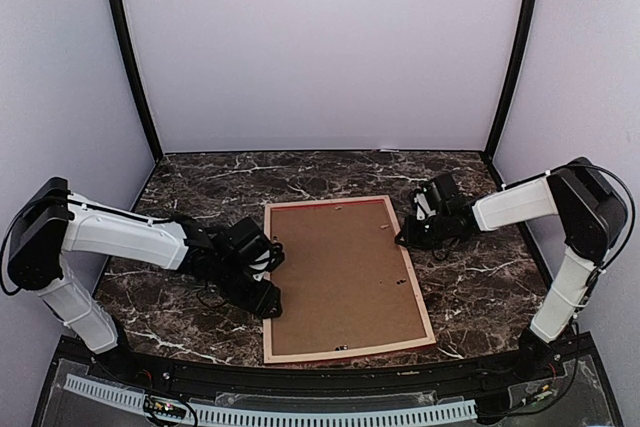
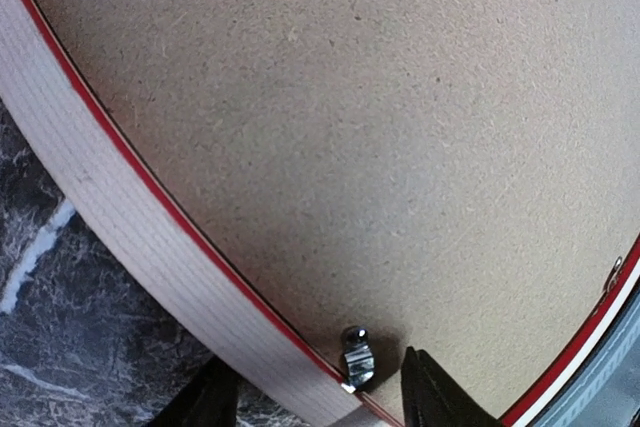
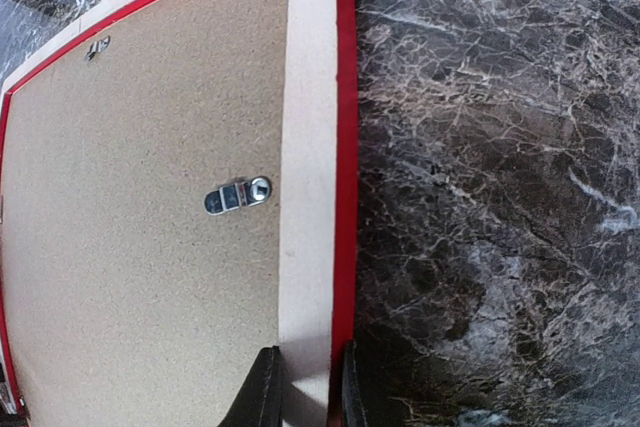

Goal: Put the photo into the frame
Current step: Press the fastener onto the backboard.

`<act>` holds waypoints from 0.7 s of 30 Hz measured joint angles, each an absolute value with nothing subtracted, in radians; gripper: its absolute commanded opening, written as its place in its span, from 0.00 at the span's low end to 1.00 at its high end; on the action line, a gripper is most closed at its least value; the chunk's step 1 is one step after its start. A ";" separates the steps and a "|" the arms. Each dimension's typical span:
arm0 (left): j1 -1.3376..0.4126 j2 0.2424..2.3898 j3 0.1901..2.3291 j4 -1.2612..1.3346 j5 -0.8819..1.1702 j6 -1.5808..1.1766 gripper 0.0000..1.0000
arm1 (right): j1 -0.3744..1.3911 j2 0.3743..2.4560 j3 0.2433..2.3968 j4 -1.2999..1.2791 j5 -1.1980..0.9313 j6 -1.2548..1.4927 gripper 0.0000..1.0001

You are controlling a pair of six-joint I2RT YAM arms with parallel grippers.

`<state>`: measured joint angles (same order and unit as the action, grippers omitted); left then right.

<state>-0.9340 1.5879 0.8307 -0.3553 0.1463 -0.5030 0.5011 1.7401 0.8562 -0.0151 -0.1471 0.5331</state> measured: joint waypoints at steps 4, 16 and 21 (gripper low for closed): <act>-0.934 1.583 0.838 -0.383 0.138 -0.505 0.65 | 0.500 1.738 0.848 -0.001 -0.153 0.534 0.00; -0.899 1.555 0.849 -0.421 0.114 -0.505 0.56 | 0.499 1.737 0.844 0.004 -0.155 0.535 0.00; -0.899 1.557 0.856 -0.428 0.115 -0.496 0.58 | 0.498 1.737 0.845 0.004 -0.157 0.535 0.00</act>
